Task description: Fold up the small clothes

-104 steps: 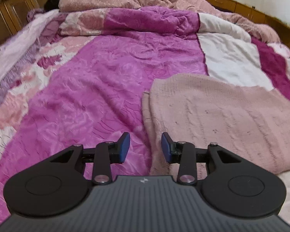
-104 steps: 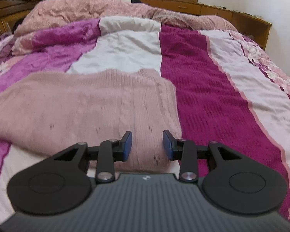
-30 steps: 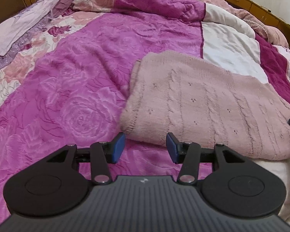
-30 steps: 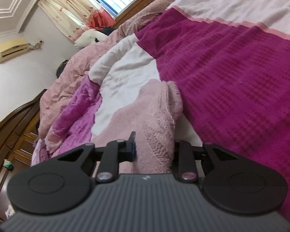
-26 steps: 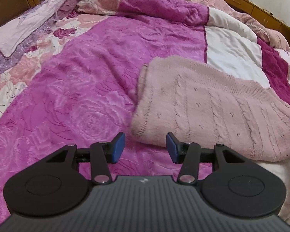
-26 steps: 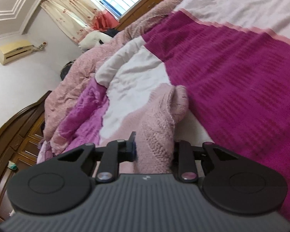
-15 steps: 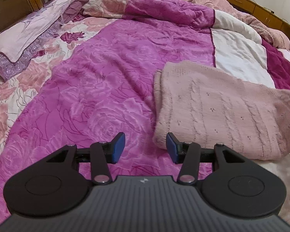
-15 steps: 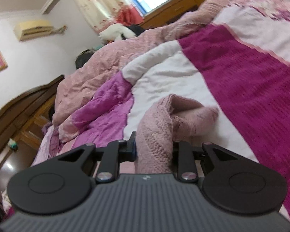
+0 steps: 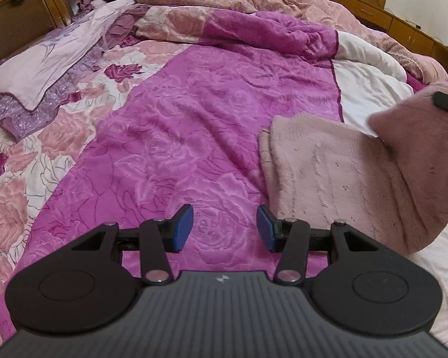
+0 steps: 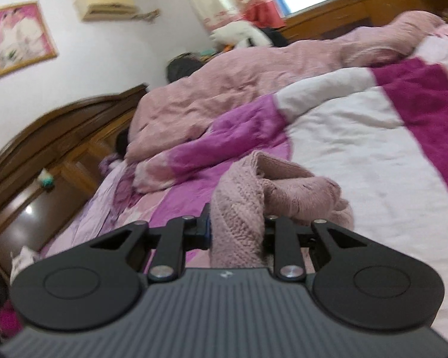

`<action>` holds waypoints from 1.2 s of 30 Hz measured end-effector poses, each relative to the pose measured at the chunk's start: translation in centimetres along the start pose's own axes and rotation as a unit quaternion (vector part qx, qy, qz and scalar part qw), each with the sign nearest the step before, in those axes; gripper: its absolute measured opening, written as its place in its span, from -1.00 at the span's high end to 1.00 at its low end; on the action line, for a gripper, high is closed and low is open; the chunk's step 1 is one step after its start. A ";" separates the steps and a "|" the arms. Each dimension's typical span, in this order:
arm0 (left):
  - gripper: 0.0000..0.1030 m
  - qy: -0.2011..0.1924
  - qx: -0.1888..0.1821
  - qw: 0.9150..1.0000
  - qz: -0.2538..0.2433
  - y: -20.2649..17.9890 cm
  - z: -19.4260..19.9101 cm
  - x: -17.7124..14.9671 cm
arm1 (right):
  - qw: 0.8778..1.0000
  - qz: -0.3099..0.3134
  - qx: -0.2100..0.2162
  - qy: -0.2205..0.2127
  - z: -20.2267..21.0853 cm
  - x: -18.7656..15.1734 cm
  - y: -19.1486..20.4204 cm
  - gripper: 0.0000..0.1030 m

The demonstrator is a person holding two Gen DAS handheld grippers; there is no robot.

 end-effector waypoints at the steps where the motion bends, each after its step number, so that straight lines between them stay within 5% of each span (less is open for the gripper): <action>1: -0.07 0.001 0.000 1.000 0.004 0.3 -0.1 0.0 | 1.000 0.006 0.007 0.007 -0.7 -0.5 1.2 0.51; 11: -0.07 0.009 -0.001 0.999 0.033 2.9 -0.9 0.2 | 0.991 0.034 0.017 0.127 -8.3 -10.2 6.6 0.51; 18: -0.07 0.002 -0.003 0.999 0.045 4.6 -1.0 0.8 | 0.991 0.089 0.009 0.098 -7.0 -7.9 9.0 0.51; 23: -0.07 0.008 -0.003 0.998 0.060 5.1 -1.3 0.4 | 0.972 0.167 0.003 0.163 -9.2 -10.7 11.2 0.44; 31: -0.07 -0.012 0.016 0.999 0.031 5.0 -0.5 0.6 | 0.982 0.134 0.057 0.124 -5.7 -10.4 12.3 0.33; 36: -0.07 -0.015 -0.005 1.000 0.022 3.2 0.2 0.9 | 0.987 0.083 0.106 0.090 -2.8 -9.2 12.2 0.32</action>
Point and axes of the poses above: each gripper's, at about its wrist camera, not at the fingertips, and z roughly against the way its jaws point, y to its left, x to its top, the point moved 10 cm from there along -z, roughly the way its jaws point, and after that the axes turned 15 degrees about z, right-handed, at the moved point
